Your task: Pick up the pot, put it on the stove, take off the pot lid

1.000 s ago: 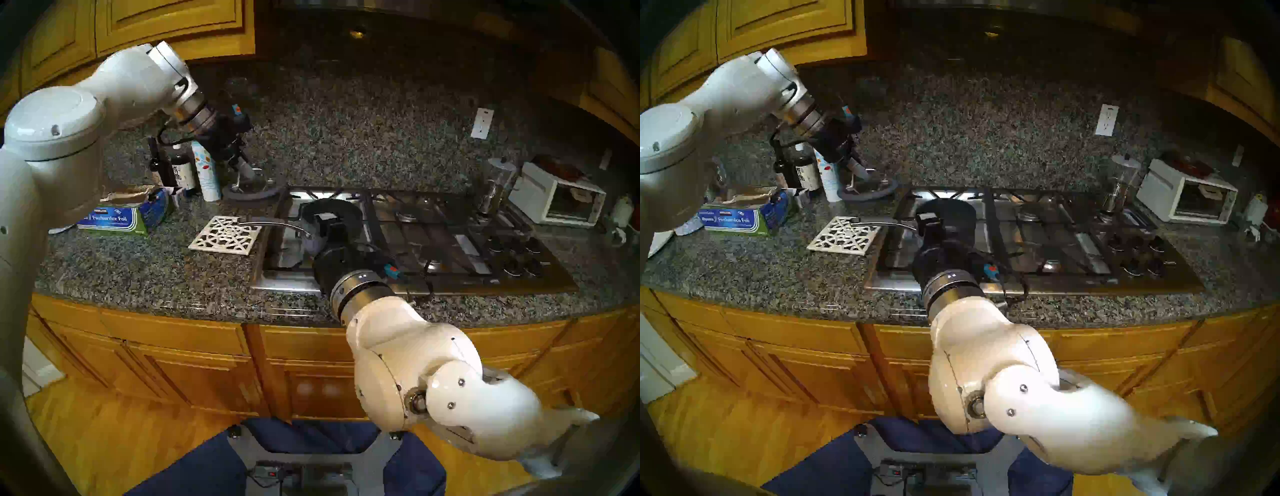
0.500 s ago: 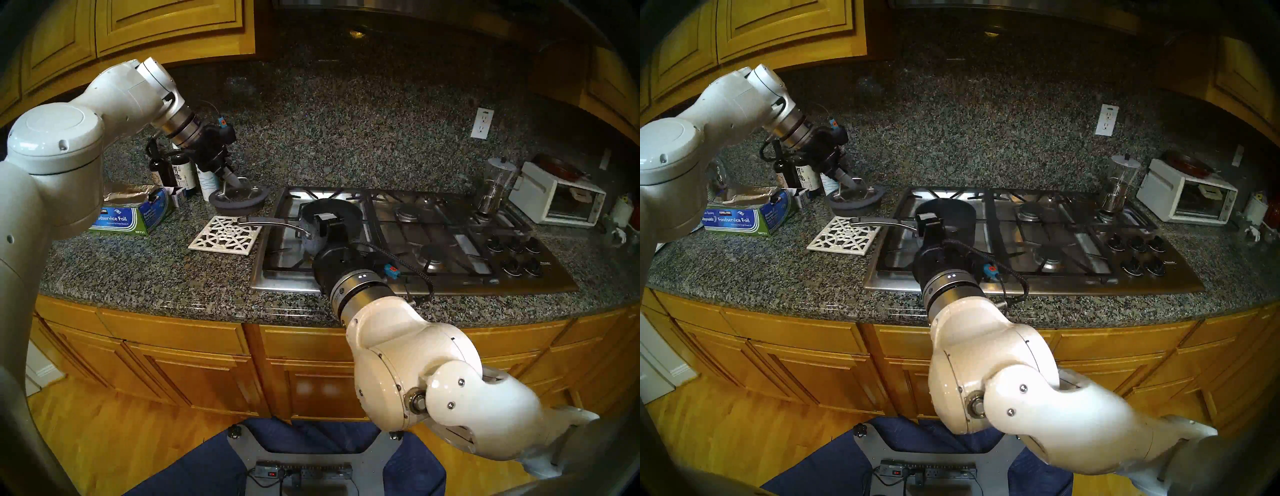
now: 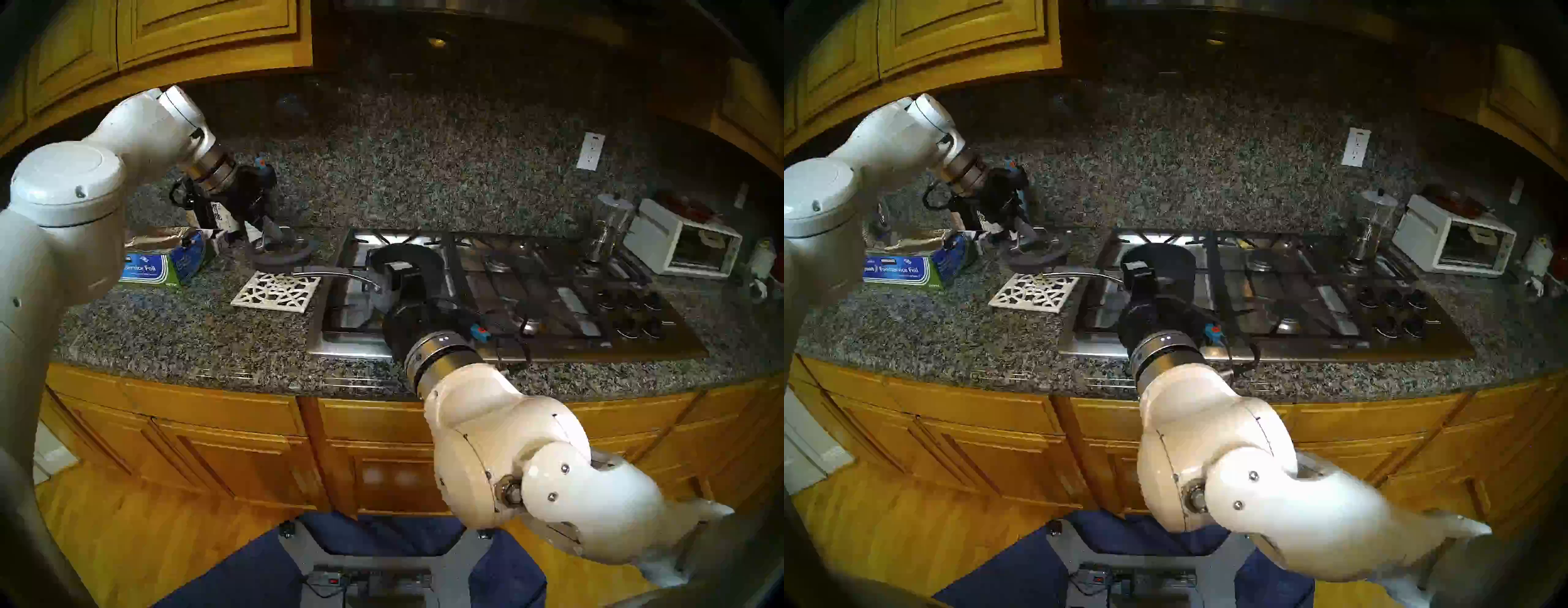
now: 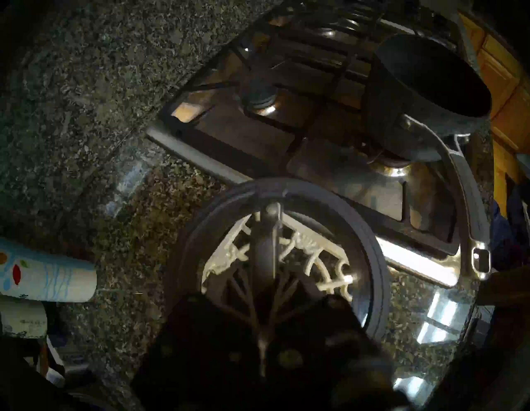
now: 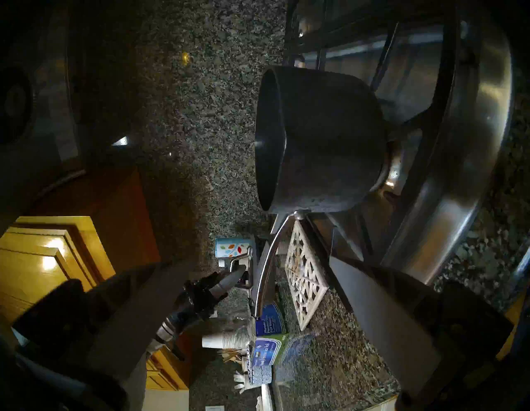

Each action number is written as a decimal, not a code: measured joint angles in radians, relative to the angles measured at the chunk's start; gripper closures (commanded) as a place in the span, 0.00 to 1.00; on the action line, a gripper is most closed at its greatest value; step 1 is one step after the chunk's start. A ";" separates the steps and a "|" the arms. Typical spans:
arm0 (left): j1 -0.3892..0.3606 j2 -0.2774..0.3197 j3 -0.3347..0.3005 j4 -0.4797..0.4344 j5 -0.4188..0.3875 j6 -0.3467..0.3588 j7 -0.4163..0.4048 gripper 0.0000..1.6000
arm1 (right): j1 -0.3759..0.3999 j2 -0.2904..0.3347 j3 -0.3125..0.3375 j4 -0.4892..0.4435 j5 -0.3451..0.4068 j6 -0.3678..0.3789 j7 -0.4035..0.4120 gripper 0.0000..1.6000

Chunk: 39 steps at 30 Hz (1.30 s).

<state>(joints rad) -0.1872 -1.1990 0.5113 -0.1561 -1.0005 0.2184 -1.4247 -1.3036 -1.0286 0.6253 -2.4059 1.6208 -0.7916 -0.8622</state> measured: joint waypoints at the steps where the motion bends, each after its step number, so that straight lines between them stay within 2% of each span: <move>1: 0.002 0.001 0.000 0.000 0.000 -0.001 0.000 1.00 | 0.000 0.000 0.000 0.000 0.000 0.000 0.000 0.00; 39: 0.080 0.041 -0.002 0.012 0.015 -0.076 0.006 1.00 | 0.000 -0.001 0.000 0.000 0.000 0.000 -0.003 0.00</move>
<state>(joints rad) -0.1072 -1.1583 0.5096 -0.1438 -0.9860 0.1426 -1.4187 -1.3036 -1.0295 0.6255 -2.4058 1.6208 -0.7916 -0.8656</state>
